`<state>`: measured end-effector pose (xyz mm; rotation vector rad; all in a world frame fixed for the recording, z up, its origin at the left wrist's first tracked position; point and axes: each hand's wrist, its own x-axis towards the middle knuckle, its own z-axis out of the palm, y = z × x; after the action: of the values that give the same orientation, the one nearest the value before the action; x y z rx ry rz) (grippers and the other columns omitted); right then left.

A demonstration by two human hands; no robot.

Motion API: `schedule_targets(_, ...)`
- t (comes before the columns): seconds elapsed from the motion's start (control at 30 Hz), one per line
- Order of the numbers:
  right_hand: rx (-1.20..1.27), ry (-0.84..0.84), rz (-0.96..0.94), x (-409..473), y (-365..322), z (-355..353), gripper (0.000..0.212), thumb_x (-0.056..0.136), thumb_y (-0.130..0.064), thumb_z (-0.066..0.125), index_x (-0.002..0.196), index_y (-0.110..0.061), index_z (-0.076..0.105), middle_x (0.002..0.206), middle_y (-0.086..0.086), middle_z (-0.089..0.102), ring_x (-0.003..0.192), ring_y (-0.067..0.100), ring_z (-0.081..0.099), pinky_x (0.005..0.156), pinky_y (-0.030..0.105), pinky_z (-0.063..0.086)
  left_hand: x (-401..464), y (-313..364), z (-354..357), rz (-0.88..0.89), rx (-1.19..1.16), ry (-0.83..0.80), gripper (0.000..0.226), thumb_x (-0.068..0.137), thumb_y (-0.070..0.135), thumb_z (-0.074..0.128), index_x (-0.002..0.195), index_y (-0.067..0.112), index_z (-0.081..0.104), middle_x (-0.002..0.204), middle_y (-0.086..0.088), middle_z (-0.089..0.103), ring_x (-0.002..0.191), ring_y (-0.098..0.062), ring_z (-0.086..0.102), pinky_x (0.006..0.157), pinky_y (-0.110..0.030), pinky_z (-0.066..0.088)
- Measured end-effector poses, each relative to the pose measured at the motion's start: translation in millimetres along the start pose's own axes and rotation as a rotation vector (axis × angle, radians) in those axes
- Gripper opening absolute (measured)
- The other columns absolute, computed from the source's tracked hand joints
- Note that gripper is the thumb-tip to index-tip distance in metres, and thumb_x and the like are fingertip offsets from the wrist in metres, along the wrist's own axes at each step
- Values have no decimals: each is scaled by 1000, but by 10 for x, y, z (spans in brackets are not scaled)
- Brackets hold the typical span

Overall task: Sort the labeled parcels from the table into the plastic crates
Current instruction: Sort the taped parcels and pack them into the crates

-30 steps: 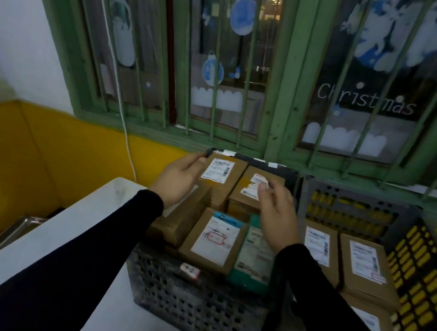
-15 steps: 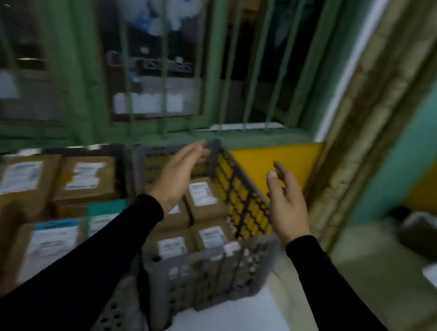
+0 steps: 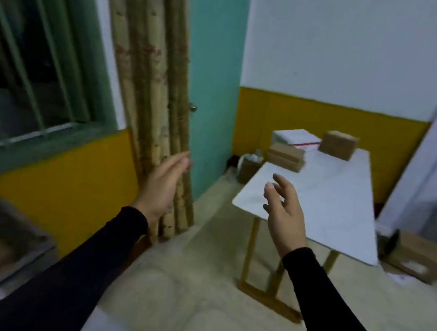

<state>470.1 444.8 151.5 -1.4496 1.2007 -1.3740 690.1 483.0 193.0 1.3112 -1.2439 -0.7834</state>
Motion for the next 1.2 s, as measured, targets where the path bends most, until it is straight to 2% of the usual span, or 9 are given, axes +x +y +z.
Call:
schedule_targets(0.27, -39, 193, 99, 953, 515, -2122, 29, 97, -49, 52, 125, -41, 51, 131, -3, 56, 117, 19, 57, 105, 48, 46, 967, 73, 2499, 21, -112, -219, 31, 104, 32, 42, 131, 23, 54, 138, -2, 56, 125, -13, 53, 107, -31, 38)
schedule_targets(0.4, -44, 250, 129, 1401, 769, -2890, 28, 97, -48, 51, 125, -40, 50, 133, -5, 56, 121, 18, 55, 106, 46, 45, 1398, 58, 3423, 47, -99, -273, 35, 104, 34, 39, 135, 22, 53, 137, 4, 56, 127, -12, 51, 105, -29, 38)
schedule_targets(0.5, -78, 274, 148, 1895, 997, -3381, 42, 96, -51, 52, 134, -33, 51, 134, -3, 56, 120, 16, 56, 104, 42, 46, 1843, 48, 4118, 58, -115, -294, 36, 104, 34, 41, 133, 21, 56, 137, 6, 56, 127, -11, 51, 111, -34, 37)
schedule_targets(0.6, -118, 277, 147, 2432, 1211, -3785, 45, 93, -55, 53, 134, -36, 49, 123, -6, 60, 104, 12, 58, 92, 36, 48, 2292, -49, 4752, 61, -162, -290, 26, 101, 37, 46, 124, 32, 57, 134, 6, 57, 125, -10, 52, 109, -31, 38)
schedule_targets(0.67, -156, 278, 162, 2729, 1307, -3997, 40, 96, -50, 51, 133, -37, 47, 118, -15, 55, 109, 12, 56, 96, 37, 48, 2550, -119, 5092, 34, -164, -305, 29, 103, 35, 41, 128, 31, 55, 136, 3, 57, 127, -13, 51, 111, -33, 37)
schedule_targets(0.73, -207, 271, 155, 3106, 1425, -4231, 34, 97, -48, 49, 130, -42, 44, 123, -12, 54, 112, 15, 56, 98, 41, 50, 2894, -183, 5497, 6, -135, -307, 35, 105, 33, 37, 135, 26, 53, 139, 2, 55, 129, -15, 49, 112, -34, 36)
schedule_targets(0.9, -245, 261, 153, 4019, 1741, -4897, 39, 99, -44, 49, 137, -36, 45, 125, -9, 52, 111, 6, 51, 92, 26, 40, 3594, -208, 6485, -30, -93, -307, 38, 105, 35, 36, 138, 24, 51, 140, 0, 53, 129, -17, 49, 111, -34, 36)
schedule_targets(1.03, -226, 198, 159, 4797, 2056, -5491, 40, 99, -45, 48, 138, -35, 44, 125, -11, 52, 118, 10, 52, 100, 32, 44, 4093, -235, 7214, -42, -67, -253, 37, 105, 34, 36, 137, 23, 52, 138, 1, 55, 128, -17, 50, 105, -29, 37)
schedule_targets(1.2, -155, 67, 150, 5714, 2453, -6140, 55, 95, -53, 49, 145, -30, 41, 128, -17, 48, 123, 10, 50, 108, 37, 43, 4523, -291, 8008, -75, -40, -115, 33, 105, 35, 36, 131, 27, 53, 135, 1, 57, 126, -17, 52, 111, -37, 37)
